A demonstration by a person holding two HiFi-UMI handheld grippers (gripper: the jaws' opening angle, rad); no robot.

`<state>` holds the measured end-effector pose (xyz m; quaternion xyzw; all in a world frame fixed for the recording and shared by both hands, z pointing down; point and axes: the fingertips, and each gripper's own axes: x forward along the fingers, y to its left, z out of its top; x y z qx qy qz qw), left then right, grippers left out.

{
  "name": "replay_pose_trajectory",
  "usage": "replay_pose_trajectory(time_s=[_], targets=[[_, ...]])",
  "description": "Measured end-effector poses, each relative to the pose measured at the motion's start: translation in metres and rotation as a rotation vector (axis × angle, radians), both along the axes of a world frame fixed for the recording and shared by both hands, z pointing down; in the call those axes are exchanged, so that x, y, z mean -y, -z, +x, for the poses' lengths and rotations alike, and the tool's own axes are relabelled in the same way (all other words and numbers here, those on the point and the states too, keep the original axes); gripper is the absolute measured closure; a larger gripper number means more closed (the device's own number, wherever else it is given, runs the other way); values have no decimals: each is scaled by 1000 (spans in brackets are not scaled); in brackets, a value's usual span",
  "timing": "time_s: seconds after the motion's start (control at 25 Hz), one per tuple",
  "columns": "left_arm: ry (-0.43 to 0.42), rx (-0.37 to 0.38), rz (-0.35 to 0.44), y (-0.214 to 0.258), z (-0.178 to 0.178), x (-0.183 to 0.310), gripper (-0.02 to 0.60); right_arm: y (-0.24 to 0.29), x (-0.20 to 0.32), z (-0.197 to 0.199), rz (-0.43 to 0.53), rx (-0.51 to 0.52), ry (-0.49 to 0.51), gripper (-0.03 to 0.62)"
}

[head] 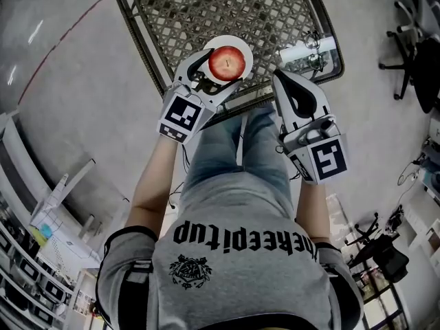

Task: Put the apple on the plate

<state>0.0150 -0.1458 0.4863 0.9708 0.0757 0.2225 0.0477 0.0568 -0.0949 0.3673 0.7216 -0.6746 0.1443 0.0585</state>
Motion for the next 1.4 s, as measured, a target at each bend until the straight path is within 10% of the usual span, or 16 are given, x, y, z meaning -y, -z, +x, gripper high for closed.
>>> replay_pose_trajectory(time_s=[1.4], targets=[[7, 149, -30, -103, 9, 0, 189, -27, -10, 0, -76, 6, -1, 595]])
